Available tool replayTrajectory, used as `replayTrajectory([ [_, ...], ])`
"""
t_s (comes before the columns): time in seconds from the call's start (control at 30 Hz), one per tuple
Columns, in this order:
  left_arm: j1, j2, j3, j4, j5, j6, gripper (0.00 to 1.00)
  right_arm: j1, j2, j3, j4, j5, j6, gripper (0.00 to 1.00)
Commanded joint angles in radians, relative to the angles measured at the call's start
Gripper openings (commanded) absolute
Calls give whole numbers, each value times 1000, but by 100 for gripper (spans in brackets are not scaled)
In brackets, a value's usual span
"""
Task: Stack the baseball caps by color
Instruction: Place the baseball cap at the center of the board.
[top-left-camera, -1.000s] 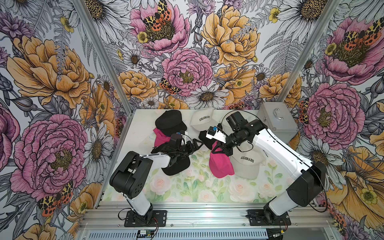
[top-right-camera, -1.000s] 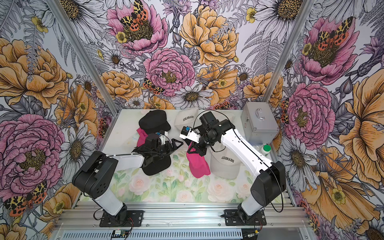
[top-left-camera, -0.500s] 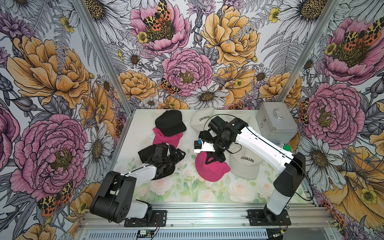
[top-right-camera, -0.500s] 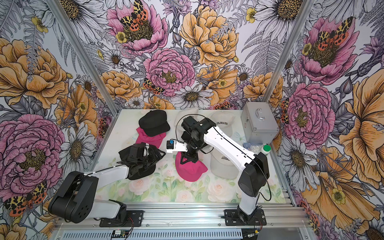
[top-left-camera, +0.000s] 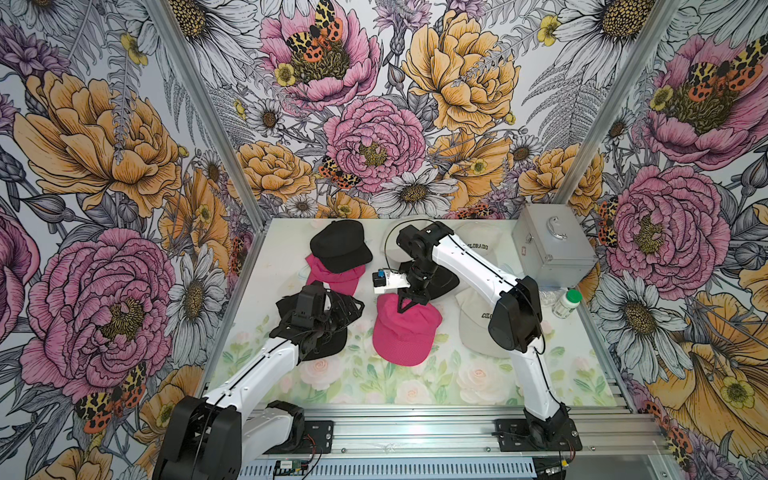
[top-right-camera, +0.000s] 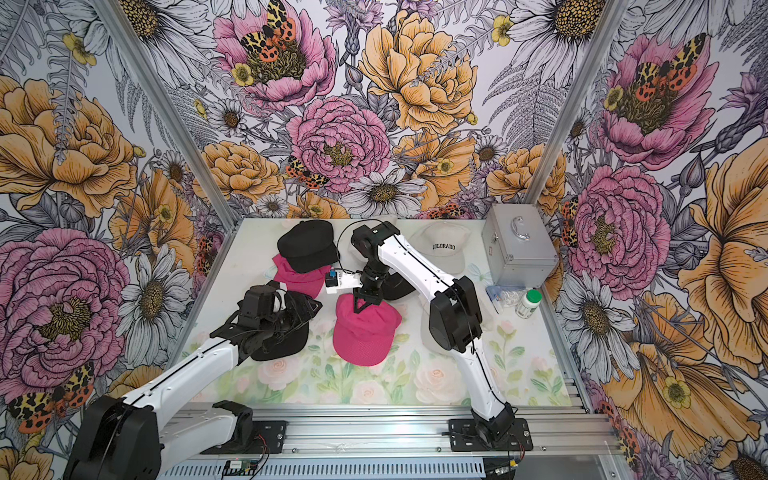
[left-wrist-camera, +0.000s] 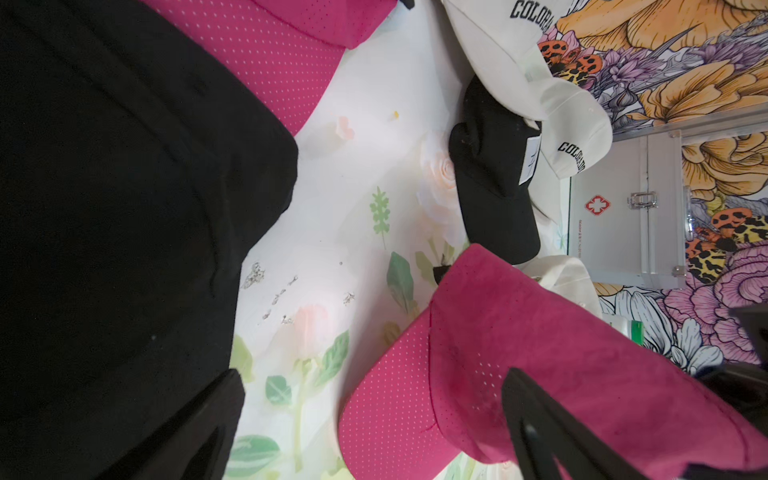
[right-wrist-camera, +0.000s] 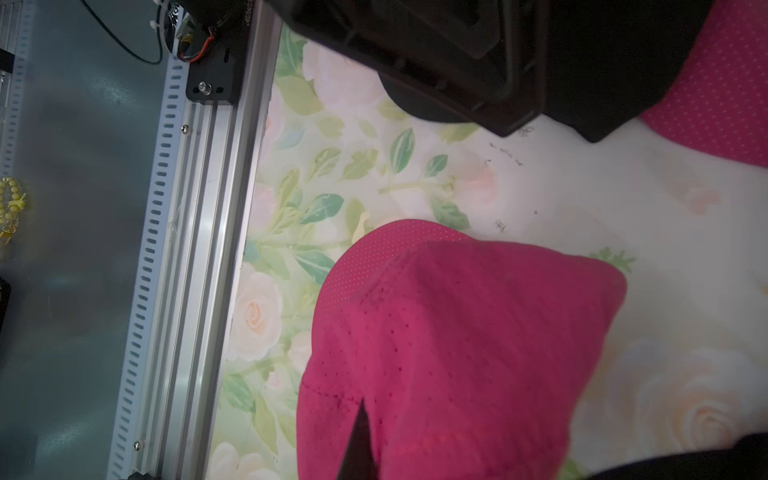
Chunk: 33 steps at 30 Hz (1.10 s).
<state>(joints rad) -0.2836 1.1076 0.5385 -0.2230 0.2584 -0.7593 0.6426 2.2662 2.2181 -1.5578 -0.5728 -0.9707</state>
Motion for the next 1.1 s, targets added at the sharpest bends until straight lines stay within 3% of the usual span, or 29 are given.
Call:
replayTrajectory([
  [0.0,-26,5,10,-19,17,-1,99,13,82,131,-62,15,-25,4],
  [0.13,-91,40,42,-19,34,31,99,26,150,224,-112,-10,-30,12],
  [0.2,-120,60,49,-22,40,51,99,23,147,223,-96,-6,-19,21],
  [0.3,-152,87,47,-22,24,52,99,19,132,221,-49,67,53,54],
  [0.33,-160,91,45,-21,15,48,99,13,119,221,-37,80,74,68],
  [0.37,-166,93,42,-19,8,46,99,4,103,217,-26,77,91,91],
  [0.4,-173,93,40,-19,2,50,99,-9,78,203,3,75,127,99],
  [0.57,-193,100,39,-18,7,89,99,-60,-93,-7,295,166,383,99],
  [0.77,-250,117,41,-10,10,136,99,-68,-252,-252,568,375,837,99],
  [0.93,-258,150,37,11,4,141,99,-65,-453,-635,867,328,969,99],
  [1.07,-284,179,42,32,25,164,99,-63,-544,-854,1075,304,1068,98],
])
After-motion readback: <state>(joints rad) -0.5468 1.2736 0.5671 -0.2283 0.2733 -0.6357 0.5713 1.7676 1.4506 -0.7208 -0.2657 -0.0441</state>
